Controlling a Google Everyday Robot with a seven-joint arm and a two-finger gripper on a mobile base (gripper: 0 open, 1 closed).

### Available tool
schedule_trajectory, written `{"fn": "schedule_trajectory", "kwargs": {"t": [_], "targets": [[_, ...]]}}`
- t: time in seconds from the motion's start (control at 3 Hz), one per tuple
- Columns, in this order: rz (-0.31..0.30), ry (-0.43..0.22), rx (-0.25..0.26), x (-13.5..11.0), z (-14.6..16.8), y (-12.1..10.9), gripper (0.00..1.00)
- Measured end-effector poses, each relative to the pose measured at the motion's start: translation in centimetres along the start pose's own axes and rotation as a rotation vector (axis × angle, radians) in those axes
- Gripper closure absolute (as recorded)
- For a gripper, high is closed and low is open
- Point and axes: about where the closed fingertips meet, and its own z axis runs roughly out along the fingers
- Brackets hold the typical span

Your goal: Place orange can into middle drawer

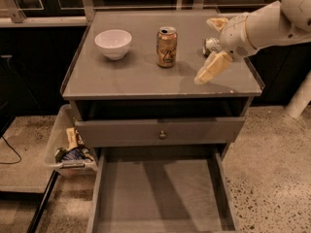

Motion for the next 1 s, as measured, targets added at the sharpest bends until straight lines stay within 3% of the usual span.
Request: {"fn": "schedule_trajectory", "kwargs": {"t": [0.67,1.0], "targets": [[0.137,-0.254,-0.133,-0.1,4.6,-1.8,0.00],[0.190,-0.328,-0.196,-0.2,6.8,-2.7,0.00]]}}
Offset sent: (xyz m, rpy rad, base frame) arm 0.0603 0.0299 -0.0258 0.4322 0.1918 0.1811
